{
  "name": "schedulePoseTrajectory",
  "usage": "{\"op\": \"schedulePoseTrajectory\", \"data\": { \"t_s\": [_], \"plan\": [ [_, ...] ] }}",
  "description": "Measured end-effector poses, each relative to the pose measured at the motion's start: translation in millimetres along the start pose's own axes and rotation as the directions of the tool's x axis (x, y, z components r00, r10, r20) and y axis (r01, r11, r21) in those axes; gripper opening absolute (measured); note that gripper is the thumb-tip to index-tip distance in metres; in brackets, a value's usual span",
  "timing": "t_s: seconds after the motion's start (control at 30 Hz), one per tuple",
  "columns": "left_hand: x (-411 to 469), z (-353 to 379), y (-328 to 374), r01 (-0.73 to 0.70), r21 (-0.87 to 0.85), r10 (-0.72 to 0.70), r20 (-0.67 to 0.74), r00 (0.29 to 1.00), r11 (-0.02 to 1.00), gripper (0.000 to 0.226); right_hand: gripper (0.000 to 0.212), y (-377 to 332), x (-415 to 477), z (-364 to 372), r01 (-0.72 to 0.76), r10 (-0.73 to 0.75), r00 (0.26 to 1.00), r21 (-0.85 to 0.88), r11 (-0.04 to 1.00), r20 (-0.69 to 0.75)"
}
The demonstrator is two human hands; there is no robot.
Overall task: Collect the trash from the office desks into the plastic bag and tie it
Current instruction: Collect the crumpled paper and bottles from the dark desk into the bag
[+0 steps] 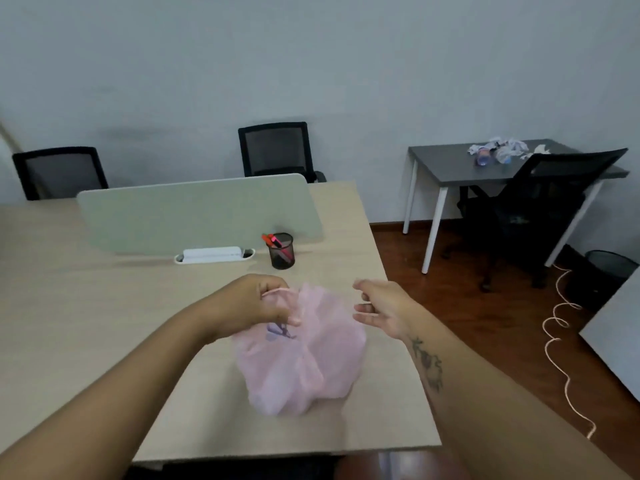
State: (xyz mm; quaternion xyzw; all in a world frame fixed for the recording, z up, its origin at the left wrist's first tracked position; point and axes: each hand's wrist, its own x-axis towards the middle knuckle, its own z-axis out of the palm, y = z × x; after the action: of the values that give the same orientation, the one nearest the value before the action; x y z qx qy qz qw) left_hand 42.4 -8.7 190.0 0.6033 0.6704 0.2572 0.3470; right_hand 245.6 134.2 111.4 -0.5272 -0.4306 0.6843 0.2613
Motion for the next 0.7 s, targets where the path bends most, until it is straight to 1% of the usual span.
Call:
{"op": "schedulePoseTrajectory", "data": {
  "t_s": [0.07,0.13,0.2,0.23,0.27,0.3,0.33,0.37,0.4,0.43,0.47,0.5,0.53,0.6,0.63,0.67,0.7],
  "plan": [
    [2,2,6,0.077,-0.059,-0.085,-0.147,0.986,0.995,0.028,0.052,-9,-3,-7,-0.012,0.017,0.998,-0.087,0.996,0.059],
    [6,4,11,0.083,-0.032,-0.089,-0.305,0.948,0.996,0.032,0.067,-13,-14,-3,-0.011,0.054,0.979,-0.215,0.977,0.195],
    [11,9,17,0.068,-0.053,-0.085,-0.438,0.895,0.996,0.033,0.08,-8,-21,7,0.026,0.095,0.941,-0.35,0.937,0.325],
    [12,12,20,0.063,-0.081,-0.095,-0.496,0.863,0.995,0.031,0.088,-3,-23,13,0.067,0.102,0.928,-0.427,0.902,0.359],
    [14,16,23,0.061,-0.106,-0.109,-0.544,0.832,0.993,0.03,0.095,4,-23,17,0.11,0.102,0.926,-0.518,0.848,0.363],
    [16,20,25,0.06,-0.119,-0.118,-0.578,0.808,0.991,0.029,0.097,11,-22,20,0.157,0.09,0.93,-0.609,0.777,0.355],
    [18,23,27,0.062,-0.117,-0.12,-0.597,0.793,0.991,0.028,0.092,19,-17,21,0.197,0.072,0.938,-0.692,0.695,0.34],
    [20,24,29,0.073,-0.1,-0.119,-0.608,0.785,0.992,0.028,0.076,24,-11,19,0.234,0.026,0.949,-0.755,0.612,0.315],
    [23,24,30,0.089,-0.073,-0.115,-0.619,0.777,0.993,0.026,0.056,23,-5,14,0.267,-0.055,0.958,-0.81,0.522,0.28],
    [27,22,30,0.105,-0.041,-0.107,-0.637,0.763,0.994,0.024,0.04,19,2,5,0.272,-0.143,0.962,-0.856,0.44,0.233],
    [31,18,29,0.124,-0.009,-0.099,-0.661,0.744,0.992,0.023,0.034,11,9,-6,0.247,-0.214,0.961,-0.889,0.387,0.174],
    [37,12,27,0.139,0.017,-0.089,-0.688,0.72,0.99,0.021,0.033,2,16,-17,0.21,-0.253,0.96,-0.906,0.368,0.12],
    [45,5,26,0.139,0.034,-0.074,-0.712,0.698,0.99,0.02,0.031,-10,23,-31,0.182,-0.274,0.958,-0.91,0.371,0.08],
    [70,-6,30,0.092,0.025,-0.045,-0.731,0.681,0.995,0.019,0.025,-35,38,-66,0.146,-0.317,0.948,-0.91,0.389,0.016],
    [85,-9,35,0.069,0.018,-0.034,-0.728,0.685,0.997,0.019,0.021,-47,45,-83,0.126,-0.33,0.944,-0.905,0.406,-0.017],
    [102,-11,40,0.044,0.016,-0.019,-0.726,0.687,0.999,0.019,0.019,-59,50,-98,0.106,-0.337,0.94,-0.889,0.445,-0.057],
    [119,-11,47,0.021,0.018,-0.002,-0.726,0.688,1.0,0.019,0.02,-71,55,-113,0.092,-0.342,0.934,-0.858,0.506,-0.101]
  ]
}}
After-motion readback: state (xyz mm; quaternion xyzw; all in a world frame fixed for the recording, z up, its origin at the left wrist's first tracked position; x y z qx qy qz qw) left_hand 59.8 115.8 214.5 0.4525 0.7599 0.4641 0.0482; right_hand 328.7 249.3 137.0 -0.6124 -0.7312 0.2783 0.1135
